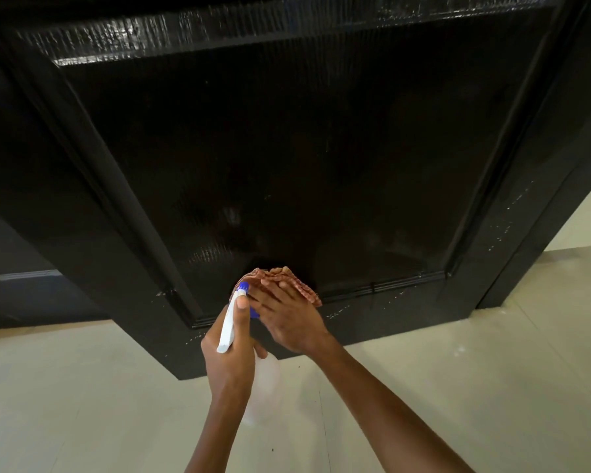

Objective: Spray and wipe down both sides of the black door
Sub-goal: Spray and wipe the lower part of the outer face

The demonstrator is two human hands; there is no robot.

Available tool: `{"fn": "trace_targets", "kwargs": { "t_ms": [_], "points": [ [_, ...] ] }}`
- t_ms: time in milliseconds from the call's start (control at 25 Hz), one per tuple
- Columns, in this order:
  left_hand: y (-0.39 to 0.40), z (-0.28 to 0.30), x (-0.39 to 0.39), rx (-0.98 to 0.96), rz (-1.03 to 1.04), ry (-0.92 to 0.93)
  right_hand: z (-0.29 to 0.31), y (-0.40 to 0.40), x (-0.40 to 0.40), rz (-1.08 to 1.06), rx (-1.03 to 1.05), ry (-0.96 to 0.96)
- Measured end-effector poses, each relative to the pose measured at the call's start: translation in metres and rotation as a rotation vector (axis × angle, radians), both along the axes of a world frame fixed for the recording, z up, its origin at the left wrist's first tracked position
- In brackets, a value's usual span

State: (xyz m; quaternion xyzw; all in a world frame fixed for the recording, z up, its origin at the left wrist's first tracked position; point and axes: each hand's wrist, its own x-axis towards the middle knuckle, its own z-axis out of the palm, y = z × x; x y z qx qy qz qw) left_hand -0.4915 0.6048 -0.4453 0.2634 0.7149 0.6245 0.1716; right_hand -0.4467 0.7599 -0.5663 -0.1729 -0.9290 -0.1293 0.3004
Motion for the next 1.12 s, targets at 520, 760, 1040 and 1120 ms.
{"fn": "trace_targets", "kwargs": {
  "t_ms": [520,760,1040,1120],
  "points": [
    [0.008,0.010,0.016,0.065,-0.059,0.062,0.080,0.068,0.080,-0.587,-0.779,1.243],
    [0.012,0.004,0.015,0.141,0.035,0.101,-0.025,0.040,0.063,-0.190,0.012,0.145],
    [0.001,0.006,0.021,0.086,0.024,0.164,-0.031,0.073,0.106,-0.661,-0.771,1.042],
    [-0.009,0.006,0.016,0.082,0.012,0.181,-0.009,0.081,0.102,-0.633,-0.940,1.362]
  ]
}}
